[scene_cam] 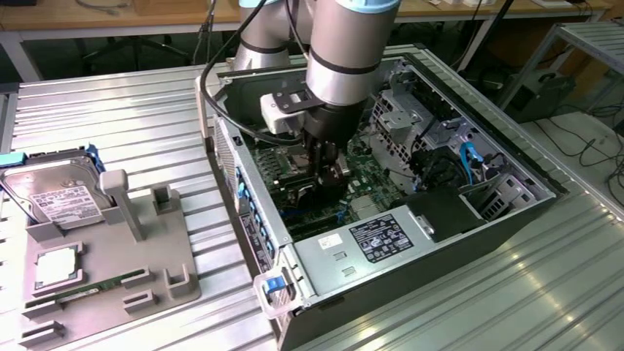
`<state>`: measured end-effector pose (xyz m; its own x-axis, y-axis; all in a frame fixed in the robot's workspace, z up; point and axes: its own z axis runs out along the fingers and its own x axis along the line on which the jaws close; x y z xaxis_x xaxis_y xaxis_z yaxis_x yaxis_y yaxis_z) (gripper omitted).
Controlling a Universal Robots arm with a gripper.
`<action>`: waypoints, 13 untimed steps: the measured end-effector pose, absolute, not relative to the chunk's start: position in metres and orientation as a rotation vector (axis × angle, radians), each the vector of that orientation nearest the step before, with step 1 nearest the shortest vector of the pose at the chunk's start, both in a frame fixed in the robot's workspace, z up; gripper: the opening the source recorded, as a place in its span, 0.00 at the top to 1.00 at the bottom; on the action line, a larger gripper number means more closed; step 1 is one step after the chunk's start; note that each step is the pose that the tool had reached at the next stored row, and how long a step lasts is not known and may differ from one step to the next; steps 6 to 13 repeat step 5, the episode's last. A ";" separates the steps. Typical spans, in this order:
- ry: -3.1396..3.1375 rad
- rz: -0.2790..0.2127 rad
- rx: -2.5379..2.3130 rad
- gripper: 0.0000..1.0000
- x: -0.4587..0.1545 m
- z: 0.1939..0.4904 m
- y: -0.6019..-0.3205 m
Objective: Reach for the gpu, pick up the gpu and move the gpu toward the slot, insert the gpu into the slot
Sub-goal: 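Insert the gpu into the slot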
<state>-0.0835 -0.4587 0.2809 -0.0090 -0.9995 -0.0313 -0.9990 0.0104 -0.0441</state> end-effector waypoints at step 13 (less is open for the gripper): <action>2.194 -0.015 -2.173 0.89 -0.084 0.281 -0.459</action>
